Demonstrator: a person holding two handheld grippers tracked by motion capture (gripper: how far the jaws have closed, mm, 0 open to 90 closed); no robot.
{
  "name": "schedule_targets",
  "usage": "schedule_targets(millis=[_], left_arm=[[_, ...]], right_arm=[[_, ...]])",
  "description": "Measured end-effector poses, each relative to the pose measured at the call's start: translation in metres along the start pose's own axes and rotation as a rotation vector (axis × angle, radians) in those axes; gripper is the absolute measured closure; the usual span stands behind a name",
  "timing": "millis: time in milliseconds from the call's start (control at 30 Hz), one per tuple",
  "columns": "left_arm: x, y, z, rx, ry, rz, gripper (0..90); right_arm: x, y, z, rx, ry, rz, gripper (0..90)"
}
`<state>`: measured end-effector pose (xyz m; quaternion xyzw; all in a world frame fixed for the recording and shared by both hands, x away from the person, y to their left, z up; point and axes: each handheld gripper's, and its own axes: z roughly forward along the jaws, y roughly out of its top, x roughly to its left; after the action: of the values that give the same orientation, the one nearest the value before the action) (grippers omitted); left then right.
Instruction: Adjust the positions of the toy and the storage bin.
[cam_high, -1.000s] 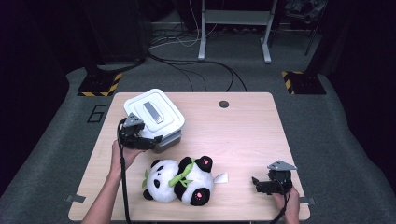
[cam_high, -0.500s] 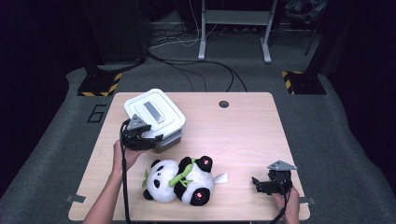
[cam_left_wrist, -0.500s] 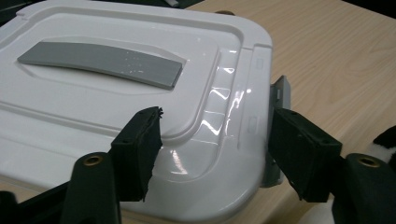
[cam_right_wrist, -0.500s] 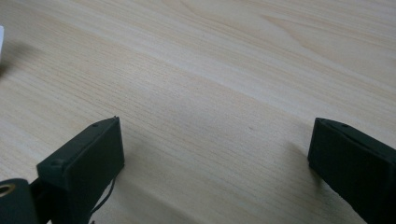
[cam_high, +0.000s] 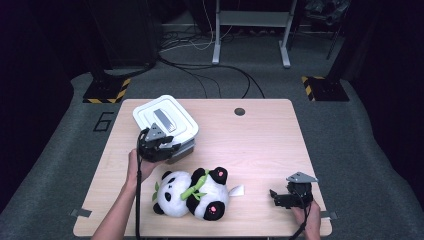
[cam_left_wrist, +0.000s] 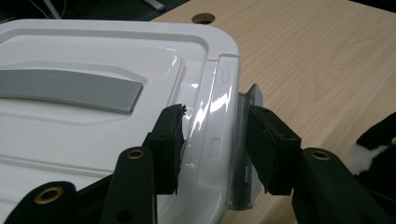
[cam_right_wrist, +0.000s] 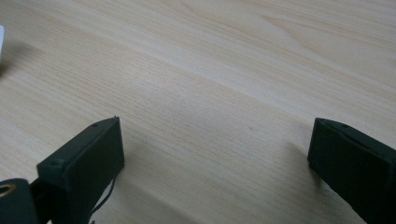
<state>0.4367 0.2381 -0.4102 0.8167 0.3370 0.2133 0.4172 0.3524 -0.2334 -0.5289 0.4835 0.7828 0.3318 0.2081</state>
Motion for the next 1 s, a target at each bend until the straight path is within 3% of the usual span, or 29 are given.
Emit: schedule_targets(millis=[333, 500, 633, 733, 800, 1000], left_arm=[[0.000, 0.002, 0.005, -0.015, -0.017, -0.013, 56.7], [-0.002, 0.003, 0.008, -0.008, 0.002, -0.001, 43.7], [-0.003, 0.005, 0.011, -0.001, 0.009, 0.009, 43.0], [-0.004, 0.007, 0.014, -0.006, 0.000, 0.002, 45.0], [-0.003, 0.008, 0.016, -0.021, -0.025, -0.025, 51.5], [-0.003, 0.010, 0.019, -0.033, -0.014, -0.046, 57.2]], right_arm=[[0.000, 0.000, 0.000, 0.000, 0.000, 0.001, 2.9], [0.000, 0.000, 0.000, 0.000, -0.001, 0.001, 3.0], [0.000, 0.000, 0.000, -0.001, -0.001, 0.001, 3.1], [0.000, 0.000, 0.000, -0.001, -0.001, 0.001, 3.1], [0.000, 0.000, 0.000, -0.001, -0.001, 0.001, 3.0], [0.000, 0.000, 0.000, 0.000, 0.000, 0.001, 3.0]])
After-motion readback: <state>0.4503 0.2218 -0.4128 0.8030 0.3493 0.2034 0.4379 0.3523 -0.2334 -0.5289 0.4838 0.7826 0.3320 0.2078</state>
